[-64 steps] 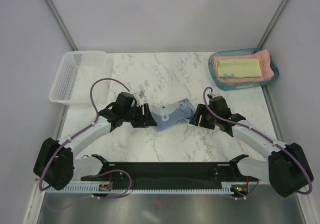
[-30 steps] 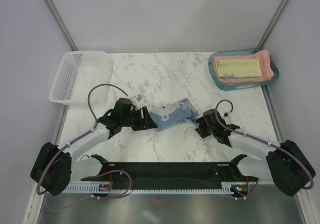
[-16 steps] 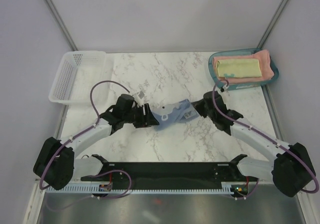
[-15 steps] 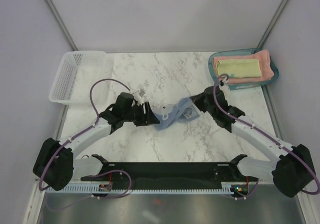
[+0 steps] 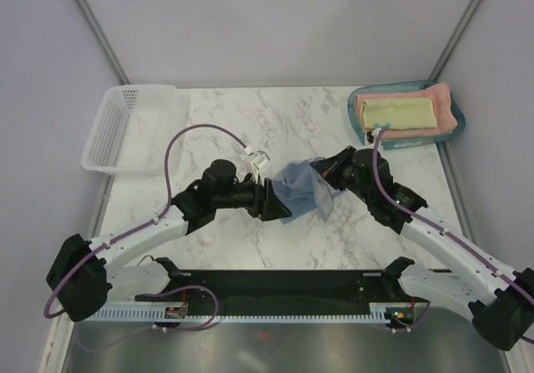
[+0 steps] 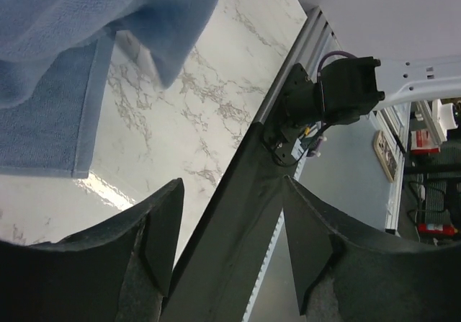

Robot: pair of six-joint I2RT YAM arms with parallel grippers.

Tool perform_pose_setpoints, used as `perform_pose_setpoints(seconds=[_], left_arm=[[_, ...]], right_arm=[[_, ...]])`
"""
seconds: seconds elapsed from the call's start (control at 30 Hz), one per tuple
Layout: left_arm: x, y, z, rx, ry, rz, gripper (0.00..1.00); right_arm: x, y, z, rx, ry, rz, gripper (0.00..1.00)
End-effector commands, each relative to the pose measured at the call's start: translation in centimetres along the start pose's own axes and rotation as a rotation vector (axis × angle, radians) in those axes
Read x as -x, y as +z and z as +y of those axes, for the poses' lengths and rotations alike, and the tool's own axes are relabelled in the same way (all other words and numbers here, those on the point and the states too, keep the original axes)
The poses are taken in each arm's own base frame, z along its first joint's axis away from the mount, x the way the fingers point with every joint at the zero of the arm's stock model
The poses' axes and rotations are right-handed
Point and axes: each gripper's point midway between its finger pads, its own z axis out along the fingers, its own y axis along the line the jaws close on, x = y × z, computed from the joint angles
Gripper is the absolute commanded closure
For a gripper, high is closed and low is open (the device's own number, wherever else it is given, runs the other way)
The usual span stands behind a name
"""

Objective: Fold and stack the towels
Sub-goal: Flatten out the crumpled towel

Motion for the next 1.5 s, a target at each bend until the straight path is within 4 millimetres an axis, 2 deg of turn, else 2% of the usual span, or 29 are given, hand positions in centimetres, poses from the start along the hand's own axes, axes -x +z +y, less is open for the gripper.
perform_pose_setpoints(seconds=[0.0, 0.13, 0.17, 0.27, 0.33, 0.37, 0.4, 0.43, 0.5, 0.53, 0.57, 0.67, 0.7, 0.83, 1.0, 1.07, 1.2, 1.23, 1.3, 1.33, 1.4, 1.47], left_arm=[[2.0, 1.1, 0.1, 0.008, 0.065, -0.123, 0.34], [3.6, 0.9, 2.7, 0.173, 0.002, -0.2, 0.32], [3.9, 0.7, 3.0, 0.196, -0.002, -0.213, 0.3], [3.3, 0.8, 3.3, 0.197, 0.017, -0.194, 0.26], [2.1, 1.5, 4.5, 0.212, 0.031, -0.159, 0.25], [2.5, 1.9, 4.5, 0.194, 0.064, -0.181, 0.25], [2.4, 2.3, 4.8, 0.188, 0.076, -0.185, 0.25], [1.4, 3.2, 6.1, 0.196, 0.077, -0.162, 0.26], [1.7, 4.3, 6.4, 0.176, 0.092, -0.18, 0.27], [1.0, 5.0, 7.1, 0.187, 0.085, -0.161, 0.27], [1.6, 5.5, 6.9, 0.166, 0.087, -0.189, 0.27], [1.4, 6.7, 6.5, 0.138, 0.074, -0.196, 0.28], [1.9, 7.2, 5.6, 0.119, 0.087, -0.206, 0.28], [2.1, 8.8, 5.1, 0.127, 0.12, -0.206, 0.28], [1.4, 10.0, 7.0, 0.204, 0.113, -0.2, 0.28], [1.4, 9.6, 7.6, 0.241, 0.133, -0.208, 0.28], [2.2, 6.9, 6.7, 0.261, 0.188, -0.258, 0.28], [3.1, 5.7, 5.6, 0.243, 0.202, -0.296, 0.28], [3.0, 4.4, 5.2, 0.247, 0.226, -0.299, 0.28], [3.7, 3.4, 4.6, 0.25, 0.26, -0.319, 0.27], [3.7, 2.5, 5.7, 0.325, 0.278, -0.313, 0.26], [3.8, 2.4, 6.4, 0.363, 0.31, -0.307, 0.25]], right_arm=[[0.4, 0.1, 2.5, 0.084, 0.062, -0.014, 1.0], [-0.1, 1.9, 3.2, 0.084, -0.02, 0.015, 1.0], [-0.6, 2.9, 2.1, 0.042, -0.049, 0.028, 1.0], [-0.9, 4.0, 1.8, 0.017, -0.052, 0.036, 1.0], [-1.5, 4.3, 2.7, 0.055, -0.037, 0.068, 1.0], [-1.4, 4.4, 3.4, 0.081, -0.011, 0.065, 1.0], [-1.4, 4.4, 3.8, 0.091, 0.003, 0.068, 1.0], [-1.2, 4.4, 4.2, 0.103, 0.013, 0.063, 1.0], [-0.8, 4.2, 5.1, 0.123, 0.044, 0.053, 1.0], [-0.4, 3.9, 5.5, 0.133, 0.054, 0.042, 1.0], [-0.1, 3.8, 5.9, 0.144, 0.062, 0.03, 1.0], [1.5, 2.9, 7.5, 0.176, 0.083, -0.023, 1.0], [2.1, 2.5, 8.2, 0.193, 0.095, -0.041, 1.0], [3.3, 1.8, 9.2, 0.213, 0.112, -0.083, 1.0], [3.6, 1.5, 10.1, 0.236, 0.13, -0.079, 1.0], [3.5, 1.4, 10.2, 0.238, 0.123, -0.073, 1.0], [4.0, 1.1, 10.0, 0.238, 0.116, -0.08, 1.0], [4.0, 1.0, 9.9, 0.236, 0.114, -0.078, 1.0], [4.3, 1.1, 9.7, 0.23, 0.114, -0.08, 1.0], [4.2, 1.2, 9.5, 0.223, 0.113, -0.073, 1.0], [4.2, 1.2, 9.3, 0.221, 0.116, -0.061, 1.0], [4.1, 1.0, 9.2, 0.221, 0.124, -0.053, 1.0]])
